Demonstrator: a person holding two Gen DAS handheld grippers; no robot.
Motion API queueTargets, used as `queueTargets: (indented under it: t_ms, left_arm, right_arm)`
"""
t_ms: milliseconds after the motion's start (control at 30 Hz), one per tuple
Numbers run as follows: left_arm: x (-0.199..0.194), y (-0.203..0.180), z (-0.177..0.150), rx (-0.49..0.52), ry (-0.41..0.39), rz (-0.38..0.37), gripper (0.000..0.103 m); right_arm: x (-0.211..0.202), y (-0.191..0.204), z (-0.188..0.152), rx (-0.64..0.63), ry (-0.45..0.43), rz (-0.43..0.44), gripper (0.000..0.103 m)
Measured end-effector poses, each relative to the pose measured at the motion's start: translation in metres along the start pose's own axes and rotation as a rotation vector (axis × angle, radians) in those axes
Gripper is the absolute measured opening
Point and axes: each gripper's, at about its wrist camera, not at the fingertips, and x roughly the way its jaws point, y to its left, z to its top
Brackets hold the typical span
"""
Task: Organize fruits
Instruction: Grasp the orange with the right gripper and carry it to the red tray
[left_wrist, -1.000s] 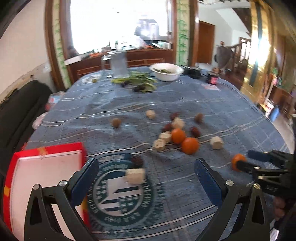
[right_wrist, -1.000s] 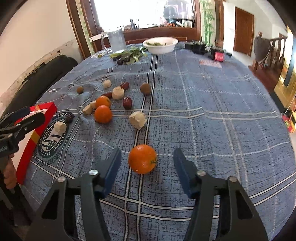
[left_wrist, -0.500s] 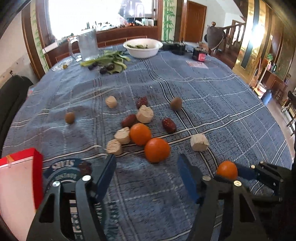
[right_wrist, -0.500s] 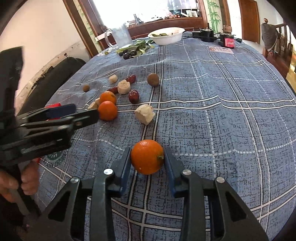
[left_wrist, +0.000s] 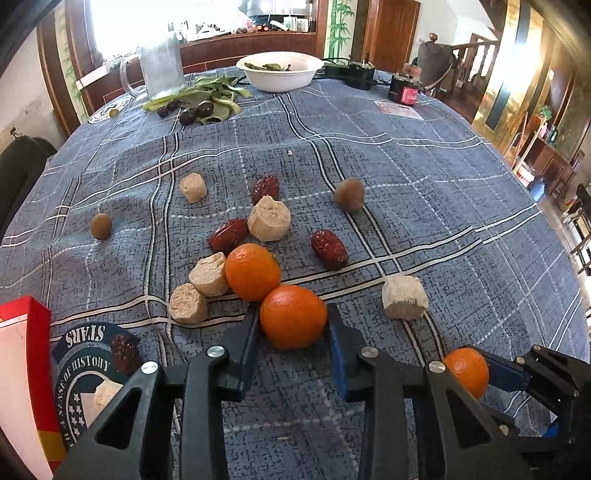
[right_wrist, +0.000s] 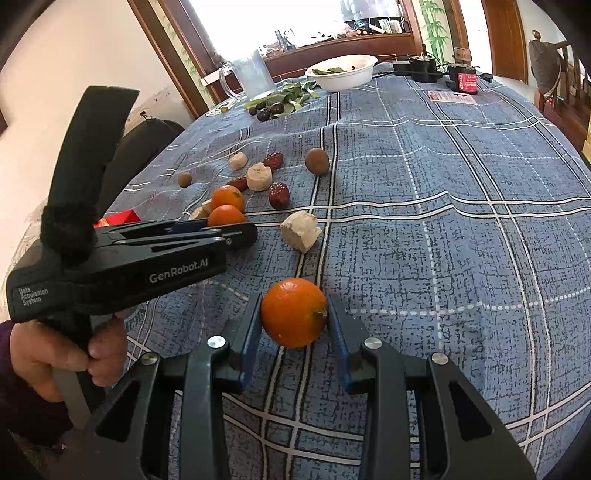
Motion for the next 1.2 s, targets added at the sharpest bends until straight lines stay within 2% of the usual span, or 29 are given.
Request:
queueTargets:
  t_ms: [200,400,500,633,833,1033,1200]
  left_arm:
    - [-0.013,0.008,-0.006,-0.017,-0.031,-0.017,0.032]
    - [-0.069,0.035,-0.025,-0.049,-0.13,0.011,0.032]
    - [-0.102,0.06,-0.04,-0.09,-0.194,0.057,0.032]
    - [-0.14,0.1,-0.063,-0.173,-0.263,0.126,0.032]
    - [-0.168,0.152,-0.1,-0.278,-0.295,0.261,0.032]
    - [-0.171,0.197,-0.125,-0.371,-0.276,0.4,0.032]
    - [-0.166,0.22,-0.14,-0.412,-0.247,0.461,0.032]
  right_arm:
    - [-0.001,0.0,0.0,0.006,-0.013,-0.015,0.036]
    - [-0.005,0.005,-0.001,-0.003,-0.039,-0.065,0.036]
    - [-0.005,0.017,0.001,-0.005,-0.031,-0.038,0.036]
    - [-0.004,0.054,0.01,-0.077,-0.044,-0.006,0.036]
    - [0.007,0.132,0.029,-0.215,-0.049,0.099,0.037]
    - [0.025,0.221,0.026,-0.375,-0.03,0.221,0.037]
    - [0.048,0.271,0.006,-0.462,0.028,0.28,0.037]
